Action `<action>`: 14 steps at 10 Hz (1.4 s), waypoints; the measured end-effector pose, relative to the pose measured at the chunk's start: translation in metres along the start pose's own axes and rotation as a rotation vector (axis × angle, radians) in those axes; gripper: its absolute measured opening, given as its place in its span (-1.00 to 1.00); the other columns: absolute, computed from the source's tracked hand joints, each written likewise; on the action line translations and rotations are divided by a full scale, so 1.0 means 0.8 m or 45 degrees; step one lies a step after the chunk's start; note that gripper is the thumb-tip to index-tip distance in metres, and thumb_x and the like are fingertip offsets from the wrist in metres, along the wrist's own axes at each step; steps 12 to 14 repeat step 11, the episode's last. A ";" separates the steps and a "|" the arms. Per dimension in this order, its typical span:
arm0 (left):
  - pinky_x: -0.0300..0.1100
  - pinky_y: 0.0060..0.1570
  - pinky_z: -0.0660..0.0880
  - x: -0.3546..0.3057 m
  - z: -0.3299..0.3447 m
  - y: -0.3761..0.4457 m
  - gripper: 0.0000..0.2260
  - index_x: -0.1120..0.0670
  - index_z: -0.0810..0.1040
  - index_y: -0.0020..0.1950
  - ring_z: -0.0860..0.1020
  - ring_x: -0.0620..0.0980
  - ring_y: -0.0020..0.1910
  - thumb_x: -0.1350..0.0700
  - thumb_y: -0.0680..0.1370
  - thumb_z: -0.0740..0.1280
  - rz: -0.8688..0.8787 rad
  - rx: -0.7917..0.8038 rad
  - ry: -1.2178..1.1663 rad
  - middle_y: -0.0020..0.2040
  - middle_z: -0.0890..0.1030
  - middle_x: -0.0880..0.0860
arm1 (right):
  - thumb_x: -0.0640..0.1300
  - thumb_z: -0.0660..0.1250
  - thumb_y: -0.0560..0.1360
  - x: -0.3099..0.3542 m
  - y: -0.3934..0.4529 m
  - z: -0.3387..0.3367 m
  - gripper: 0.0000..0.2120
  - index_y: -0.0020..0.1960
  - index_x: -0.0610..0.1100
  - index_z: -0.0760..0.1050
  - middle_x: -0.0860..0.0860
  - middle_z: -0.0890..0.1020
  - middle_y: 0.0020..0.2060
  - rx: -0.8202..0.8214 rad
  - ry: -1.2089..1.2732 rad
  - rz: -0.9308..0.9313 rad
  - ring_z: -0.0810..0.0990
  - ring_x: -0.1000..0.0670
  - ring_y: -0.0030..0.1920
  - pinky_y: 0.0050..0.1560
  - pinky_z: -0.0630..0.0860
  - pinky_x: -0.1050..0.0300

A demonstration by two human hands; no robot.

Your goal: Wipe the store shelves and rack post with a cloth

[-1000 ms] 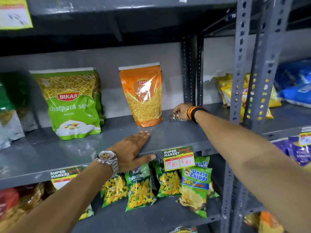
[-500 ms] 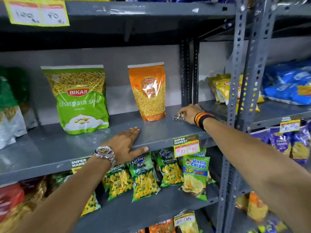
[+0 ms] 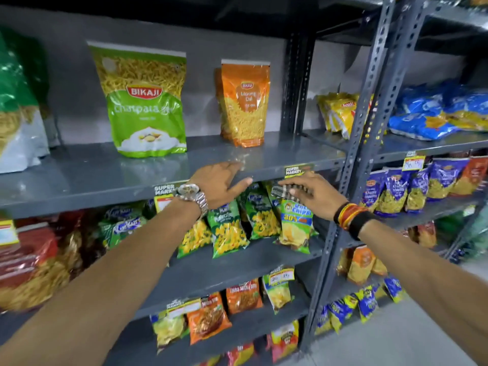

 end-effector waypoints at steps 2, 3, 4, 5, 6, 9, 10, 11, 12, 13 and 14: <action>0.12 0.59 0.10 0.000 0.088 -0.110 -0.41 0.18 0.39 0.53 0.16 0.13 0.62 -0.20 0.68 0.03 0.341 -0.048 0.079 0.60 0.27 0.18 | -0.17 0.24 0.58 -0.016 -0.023 0.144 -0.67 0.33 -0.03 0.49 -0.17 0.53 0.19 0.133 0.128 0.235 0.52 -0.19 0.18 0.17 0.44 0.05; 0.03 0.57 0.07 0.028 0.178 -0.160 -0.39 0.16 0.47 0.49 0.28 0.15 0.57 -0.24 0.68 0.00 0.125 0.188 0.033 0.55 0.37 0.16 | -0.11 0.22 0.60 -0.035 -0.012 0.215 -0.67 0.36 0.01 0.44 -0.18 0.52 0.20 0.253 0.140 0.364 0.50 -0.23 0.20 0.19 0.46 -0.03; -0.05 0.47 0.11 0.057 0.262 -0.199 -0.30 0.16 0.60 0.36 0.46 0.15 0.45 -0.29 0.68 -0.10 -0.153 0.401 -0.033 0.41 0.55 0.17 | -0.13 0.22 0.59 -0.052 0.000 0.278 -0.66 0.36 0.02 0.43 -0.14 0.50 0.20 0.267 0.162 0.416 0.47 -0.20 0.23 0.20 0.44 -0.01; -0.06 0.40 0.16 0.068 0.317 -0.214 -0.28 0.17 0.64 0.30 0.58 0.18 0.33 -0.28 0.68 -0.13 -0.385 0.473 -0.098 0.31 0.63 0.17 | -0.09 0.20 0.59 -0.068 0.006 0.338 -0.62 0.37 0.18 0.38 -0.09 0.48 0.26 0.282 0.220 0.460 0.41 -0.20 0.32 0.29 0.40 -0.18; -0.02 0.51 0.21 0.072 0.359 -0.213 -0.17 0.23 0.46 0.48 0.41 0.21 0.49 -0.33 0.63 -0.23 -0.480 0.417 -0.163 0.48 0.47 0.22 | 0.06 0.12 0.61 -0.081 -0.007 0.378 -0.61 0.42 0.27 0.28 0.05 0.40 0.42 0.365 0.054 0.435 0.26 -0.16 0.48 0.40 -0.20 -0.54; 0.10 0.61 0.01 0.060 0.426 -0.208 -0.34 0.13 0.10 0.66 0.03 0.06 0.65 -0.21 0.66 -0.20 -0.561 0.396 -0.163 0.66 0.11 0.08 | 0.28 -0.36 0.55 -0.097 -0.043 0.416 -0.34 0.58 0.06 -0.05 0.05 -0.11 0.59 0.418 -0.447 0.305 -0.19 -0.09 0.59 0.44 -0.37 -0.38; 0.07 0.62 -0.06 0.060 0.423 -0.207 -0.26 0.12 0.04 0.66 0.00 0.06 0.65 -0.29 0.61 -0.31 -0.574 0.457 -0.167 0.67 0.07 0.08 | 0.26 -0.30 0.57 -0.088 -0.022 0.419 -0.38 0.58 0.06 -0.04 0.04 -0.13 0.59 0.496 -0.461 0.380 -0.22 -0.09 0.58 0.40 -0.37 -0.43; 0.02 0.61 -0.16 0.046 0.400 -0.201 -0.09 0.12 -0.02 0.67 -0.07 0.05 0.66 -0.37 0.49 -0.49 -0.553 0.437 -0.181 0.68 0.01 0.08 | 0.24 -0.22 0.59 -0.075 -0.018 0.404 -0.40 0.57 0.06 0.00 0.02 -0.11 0.60 0.466 -0.374 0.446 -0.21 -0.10 0.59 0.41 -0.32 -0.46; 0.02 0.61 -0.16 0.046 0.400 -0.201 -0.09 0.12 -0.02 0.67 -0.07 0.05 0.66 -0.37 0.49 -0.49 -0.553 0.437 -0.181 0.68 0.01 0.08 | 0.24 -0.22 0.59 -0.075 -0.018 0.404 -0.40 0.57 0.06 0.00 0.02 -0.11 0.60 0.466 -0.374 0.446 -0.21 -0.10 0.59 0.41 -0.32 -0.46; 0.02 0.61 -0.16 0.046 0.400 -0.201 -0.09 0.12 -0.02 0.67 -0.07 0.05 0.66 -0.37 0.49 -0.49 -0.553 0.437 -0.181 0.68 0.01 0.08 | 0.24 -0.22 0.59 -0.075 -0.018 0.404 -0.40 0.57 0.06 0.00 0.02 -0.11 0.60 0.466 -0.374 0.446 -0.21 -0.10 0.59 0.41 -0.32 -0.46; 0.02 0.61 -0.16 0.046 0.400 -0.201 -0.09 0.12 -0.02 0.67 -0.07 0.05 0.66 -0.37 0.49 -0.49 -0.553 0.437 -0.181 0.68 0.01 0.08 | 0.24 -0.22 0.59 -0.075 -0.018 0.404 -0.40 0.57 0.06 0.00 0.02 -0.11 0.60 0.466 -0.374 0.446 -0.21 -0.10 0.59 0.41 -0.32 -0.46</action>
Point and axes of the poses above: each hand's wrist, its own y-axis towards the middle knuckle, its own z-axis out of the palm, x = y × z, the point moved 2 cm from there along y, towards the middle knuckle
